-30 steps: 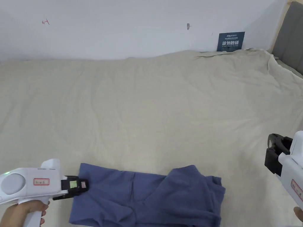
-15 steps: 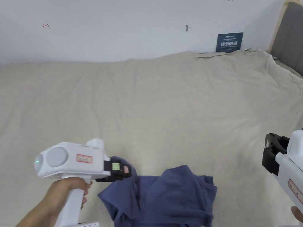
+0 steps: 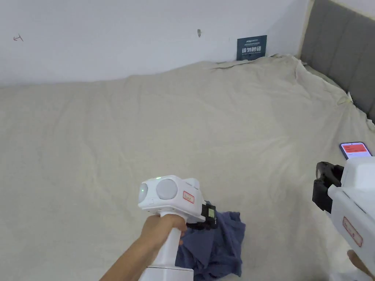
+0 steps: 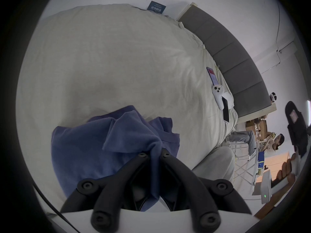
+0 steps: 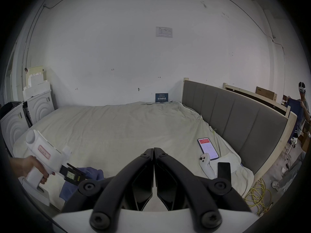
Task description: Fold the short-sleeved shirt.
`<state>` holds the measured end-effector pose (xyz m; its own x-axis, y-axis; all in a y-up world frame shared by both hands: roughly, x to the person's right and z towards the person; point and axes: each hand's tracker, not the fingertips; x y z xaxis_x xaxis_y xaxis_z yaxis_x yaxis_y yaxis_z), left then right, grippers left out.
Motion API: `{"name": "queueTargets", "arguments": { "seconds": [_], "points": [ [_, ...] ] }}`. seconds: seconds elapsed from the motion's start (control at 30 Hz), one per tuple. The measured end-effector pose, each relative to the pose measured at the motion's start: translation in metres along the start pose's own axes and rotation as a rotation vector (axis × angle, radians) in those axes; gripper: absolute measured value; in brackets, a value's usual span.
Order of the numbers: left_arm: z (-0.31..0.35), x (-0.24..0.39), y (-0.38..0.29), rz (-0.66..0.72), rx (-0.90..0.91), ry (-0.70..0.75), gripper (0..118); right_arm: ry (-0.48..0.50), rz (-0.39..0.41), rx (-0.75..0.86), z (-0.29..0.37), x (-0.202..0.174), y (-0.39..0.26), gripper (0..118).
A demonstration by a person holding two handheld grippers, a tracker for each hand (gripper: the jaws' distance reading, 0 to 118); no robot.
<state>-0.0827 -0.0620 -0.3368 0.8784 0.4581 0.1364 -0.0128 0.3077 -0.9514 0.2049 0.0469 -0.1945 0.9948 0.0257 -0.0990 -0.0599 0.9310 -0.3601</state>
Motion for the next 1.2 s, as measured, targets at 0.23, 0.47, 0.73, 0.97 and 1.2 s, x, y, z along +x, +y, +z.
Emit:
{"name": "queueTargets", "arguments": {
  "seconds": [0.23,0.47,0.73,0.97,1.2],
  "points": [
    [-0.017,0.014,-0.01,-0.029,0.002,0.021,73,-0.011,0.001,-0.011,0.001,0.004,-0.003,0],
    [0.035,0.019,-0.017,-0.048,0.168,-0.04,118,-0.001,0.008,-0.008,0.002,-0.002,0.0,0],
    [0.094,-0.021,-0.042,-0.049,0.439,0.087,118,0.019,0.024,0.007,-0.001,-0.009,0.008,0],
    [0.08,-0.049,-0.082,-0.142,0.595,0.303,28,0.039,0.035,0.0,-0.006,-0.018,0.008,0],
    [0.036,-0.044,-0.11,-0.149,0.522,0.297,0,0.048,0.035,-0.015,-0.009,-0.019,0.002,0]
  ]
}}
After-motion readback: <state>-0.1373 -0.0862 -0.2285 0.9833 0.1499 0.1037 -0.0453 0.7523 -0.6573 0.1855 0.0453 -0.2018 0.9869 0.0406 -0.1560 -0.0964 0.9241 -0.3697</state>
